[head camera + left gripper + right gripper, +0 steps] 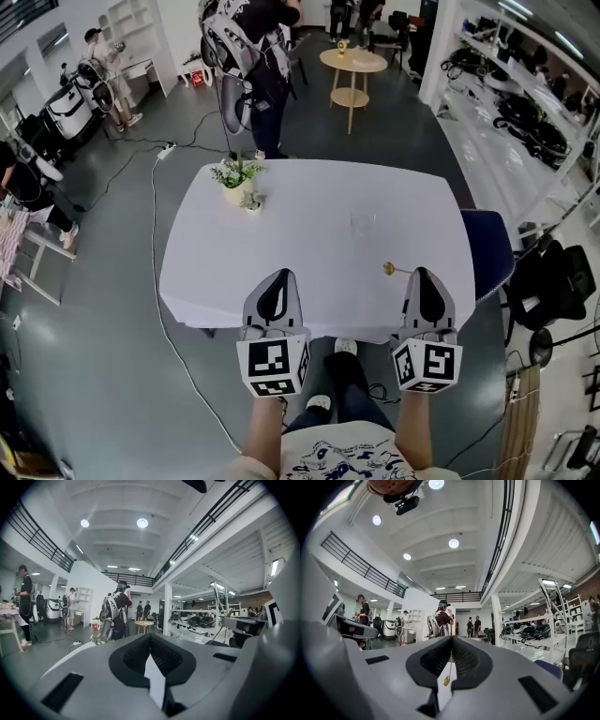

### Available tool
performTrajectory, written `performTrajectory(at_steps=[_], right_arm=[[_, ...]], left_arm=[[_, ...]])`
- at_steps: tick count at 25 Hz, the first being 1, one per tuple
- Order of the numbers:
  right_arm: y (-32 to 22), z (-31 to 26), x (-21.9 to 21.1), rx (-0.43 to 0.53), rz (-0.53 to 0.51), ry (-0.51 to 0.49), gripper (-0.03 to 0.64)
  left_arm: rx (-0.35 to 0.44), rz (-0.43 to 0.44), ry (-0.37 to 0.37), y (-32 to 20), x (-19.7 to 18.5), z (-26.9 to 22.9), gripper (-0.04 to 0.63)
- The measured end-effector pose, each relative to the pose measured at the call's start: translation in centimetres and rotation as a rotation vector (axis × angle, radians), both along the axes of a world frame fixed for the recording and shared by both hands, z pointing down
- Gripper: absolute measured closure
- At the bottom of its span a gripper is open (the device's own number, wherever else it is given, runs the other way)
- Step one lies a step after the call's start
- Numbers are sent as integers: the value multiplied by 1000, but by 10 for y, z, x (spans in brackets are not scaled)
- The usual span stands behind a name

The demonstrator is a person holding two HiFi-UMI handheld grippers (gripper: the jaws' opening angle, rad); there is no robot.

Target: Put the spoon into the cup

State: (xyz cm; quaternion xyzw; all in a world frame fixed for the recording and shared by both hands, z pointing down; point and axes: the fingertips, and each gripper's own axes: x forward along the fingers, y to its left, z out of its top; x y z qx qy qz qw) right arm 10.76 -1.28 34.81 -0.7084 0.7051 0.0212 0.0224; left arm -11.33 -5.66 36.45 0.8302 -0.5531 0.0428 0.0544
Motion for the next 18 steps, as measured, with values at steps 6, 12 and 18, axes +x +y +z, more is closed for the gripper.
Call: performTrajectory(at_steps=[6,12,18], right_arm=[[-75,3,17,-4,-36,-4,600],[-156,1,38,-17,-86,-6,600],[-231,4,49,-33,-157,-5,600]], left_arm=[[-2,-33,-8,-65,15,2,581],[-9,-84,-10,-136,33,-2,581],[-11,-124,-10,-199,53,-4,581]])
